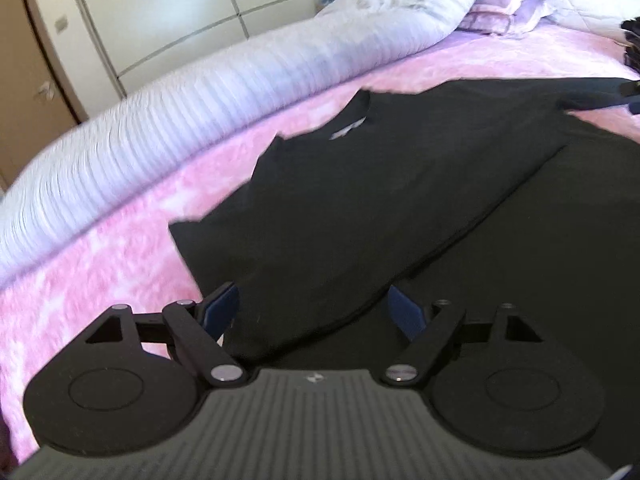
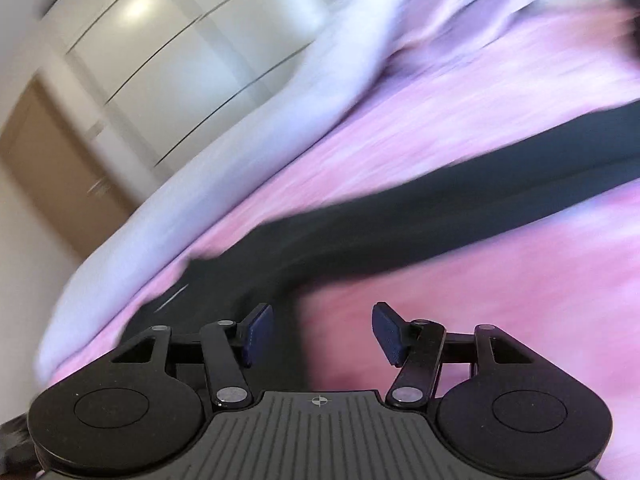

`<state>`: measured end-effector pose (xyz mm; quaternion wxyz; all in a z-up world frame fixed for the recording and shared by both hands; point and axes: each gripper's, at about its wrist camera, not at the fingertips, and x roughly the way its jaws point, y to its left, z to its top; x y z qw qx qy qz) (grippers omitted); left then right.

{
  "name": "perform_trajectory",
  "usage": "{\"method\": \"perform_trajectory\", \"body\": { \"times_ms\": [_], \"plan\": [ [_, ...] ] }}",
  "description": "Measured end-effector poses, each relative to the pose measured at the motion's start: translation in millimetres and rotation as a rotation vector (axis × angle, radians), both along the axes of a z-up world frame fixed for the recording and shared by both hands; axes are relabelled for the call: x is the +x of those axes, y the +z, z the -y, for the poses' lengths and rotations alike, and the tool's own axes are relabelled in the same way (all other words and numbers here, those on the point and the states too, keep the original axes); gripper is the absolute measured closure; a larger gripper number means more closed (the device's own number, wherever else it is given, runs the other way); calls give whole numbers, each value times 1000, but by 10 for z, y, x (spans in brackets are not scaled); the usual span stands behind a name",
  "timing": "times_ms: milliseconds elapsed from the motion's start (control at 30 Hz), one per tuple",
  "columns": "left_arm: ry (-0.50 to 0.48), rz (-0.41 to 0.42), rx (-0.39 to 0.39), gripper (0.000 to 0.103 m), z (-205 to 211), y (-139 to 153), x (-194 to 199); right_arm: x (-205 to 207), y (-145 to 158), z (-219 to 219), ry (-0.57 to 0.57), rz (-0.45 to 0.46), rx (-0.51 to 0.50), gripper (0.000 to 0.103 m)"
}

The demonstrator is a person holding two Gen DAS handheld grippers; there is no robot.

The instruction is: Fold clothes

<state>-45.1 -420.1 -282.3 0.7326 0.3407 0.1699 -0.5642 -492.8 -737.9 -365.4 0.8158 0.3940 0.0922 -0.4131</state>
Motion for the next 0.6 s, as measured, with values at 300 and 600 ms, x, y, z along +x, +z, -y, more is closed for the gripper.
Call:
{"method": "perform_trajectory", "body": {
  "times_ms": [300, 600],
  "plan": [
    [-107, 47, -7, 24, 206, 189, -576, -1964, -245, 567, -526, 284, 215, 44],
    [-124, 72, 1, 24, 301, 169, -858, -1787, -132, 907, -482, 109, 88, 101]
  ]
}}
